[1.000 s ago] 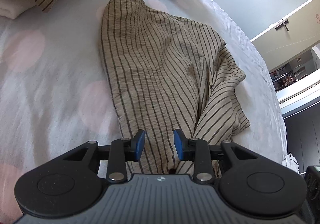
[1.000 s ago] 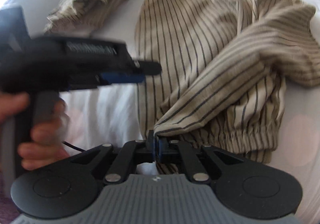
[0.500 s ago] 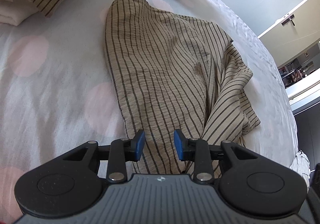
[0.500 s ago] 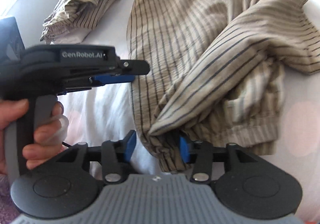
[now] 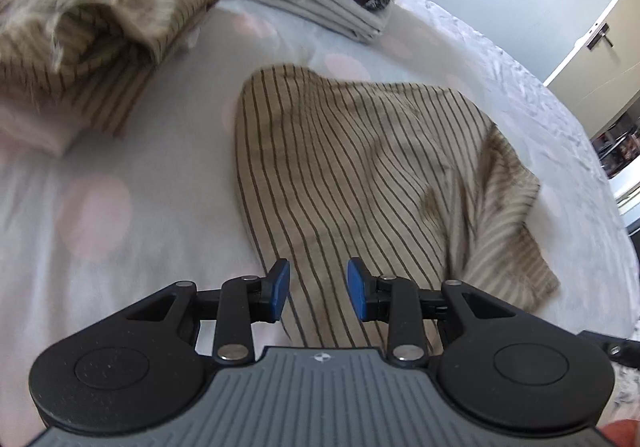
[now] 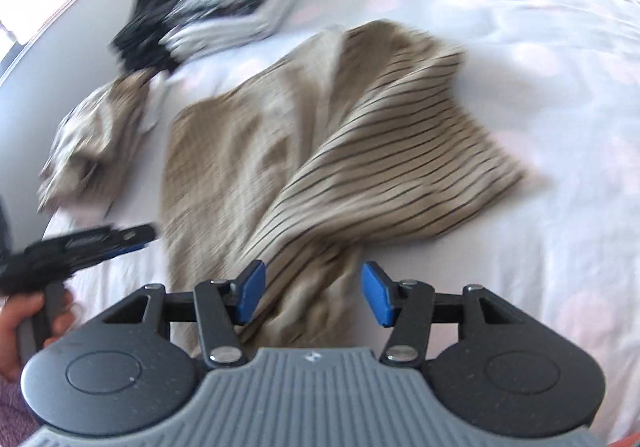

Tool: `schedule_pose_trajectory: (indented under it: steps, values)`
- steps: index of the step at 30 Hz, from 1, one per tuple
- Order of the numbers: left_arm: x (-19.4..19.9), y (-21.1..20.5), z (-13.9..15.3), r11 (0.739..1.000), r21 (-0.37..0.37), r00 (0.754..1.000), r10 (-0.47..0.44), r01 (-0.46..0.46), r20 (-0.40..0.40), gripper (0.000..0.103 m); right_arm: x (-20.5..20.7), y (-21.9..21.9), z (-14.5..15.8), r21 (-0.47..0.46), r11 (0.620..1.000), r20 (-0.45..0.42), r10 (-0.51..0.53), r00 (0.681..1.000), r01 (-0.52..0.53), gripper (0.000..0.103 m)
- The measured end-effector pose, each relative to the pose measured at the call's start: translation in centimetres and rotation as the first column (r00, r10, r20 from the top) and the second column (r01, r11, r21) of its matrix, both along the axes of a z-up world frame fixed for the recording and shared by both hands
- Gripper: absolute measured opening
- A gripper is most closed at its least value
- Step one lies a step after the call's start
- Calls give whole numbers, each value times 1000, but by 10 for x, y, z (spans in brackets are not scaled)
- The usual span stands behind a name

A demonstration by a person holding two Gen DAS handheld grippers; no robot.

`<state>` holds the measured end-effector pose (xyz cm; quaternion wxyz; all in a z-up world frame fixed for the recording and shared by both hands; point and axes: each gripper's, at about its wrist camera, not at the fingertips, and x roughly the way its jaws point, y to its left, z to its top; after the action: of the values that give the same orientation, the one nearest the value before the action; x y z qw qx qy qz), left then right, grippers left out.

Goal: Fold clothes
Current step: 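Open the right tool and move both tools over the folded pants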

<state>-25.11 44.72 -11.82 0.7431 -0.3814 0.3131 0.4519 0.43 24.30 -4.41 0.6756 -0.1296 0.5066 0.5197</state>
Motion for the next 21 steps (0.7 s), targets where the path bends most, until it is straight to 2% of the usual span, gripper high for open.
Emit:
schedule_pose_trajectory:
  steps: [5,10,14,21]
  values:
    - [7,35,0,996,84,998,18,-13,-62,36,46,11,-6,-14,993,-18,-121,992,121,58]
    - [4,57,-17,989,145,996,19,-6,-85,36,81,16,-17,-27,978,-30,-210,977,209,57]
    - [2,72,-38,993,114,992,23,-9,-121,36,96,24,-26,-47,966,-25,-256,966,254,56]
    - [-6,80,-46,994,105,994,36,-25,-103,36,113,38,-38,-78,949,1,-306,952,305,56]
